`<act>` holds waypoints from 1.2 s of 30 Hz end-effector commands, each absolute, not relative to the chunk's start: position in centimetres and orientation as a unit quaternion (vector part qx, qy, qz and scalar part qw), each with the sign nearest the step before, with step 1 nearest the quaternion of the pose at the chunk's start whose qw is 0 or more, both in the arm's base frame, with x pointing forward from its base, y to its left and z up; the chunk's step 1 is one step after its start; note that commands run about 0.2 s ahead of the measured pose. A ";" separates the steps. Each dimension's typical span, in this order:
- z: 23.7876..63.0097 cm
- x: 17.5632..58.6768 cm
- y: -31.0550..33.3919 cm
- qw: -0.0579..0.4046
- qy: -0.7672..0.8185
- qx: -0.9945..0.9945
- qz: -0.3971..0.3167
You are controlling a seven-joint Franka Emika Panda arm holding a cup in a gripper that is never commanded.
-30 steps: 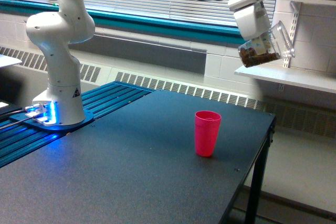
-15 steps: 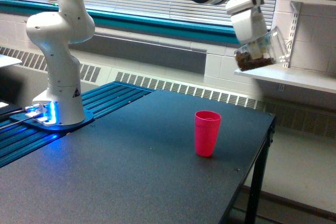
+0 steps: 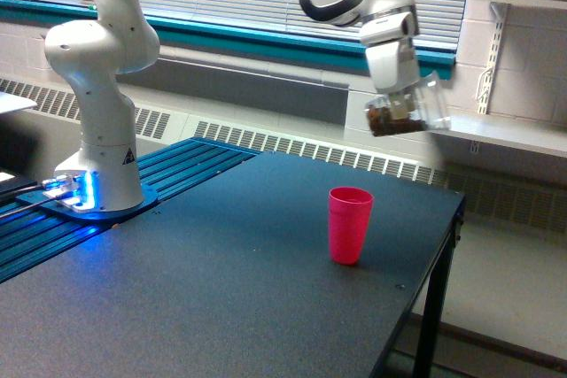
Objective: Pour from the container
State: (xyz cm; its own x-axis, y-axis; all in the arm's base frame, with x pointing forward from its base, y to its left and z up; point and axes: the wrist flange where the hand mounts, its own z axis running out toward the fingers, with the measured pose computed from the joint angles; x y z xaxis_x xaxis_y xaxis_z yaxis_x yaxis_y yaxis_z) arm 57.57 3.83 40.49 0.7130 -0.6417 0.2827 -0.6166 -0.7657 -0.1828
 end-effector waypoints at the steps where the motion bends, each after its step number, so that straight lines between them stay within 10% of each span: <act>1: 40.7 55.3 4.2 0.024 0.351 -0.921 -0.165; 36: 33.9 45.0 4.0 -0.025 0.360 -0.928 -0.096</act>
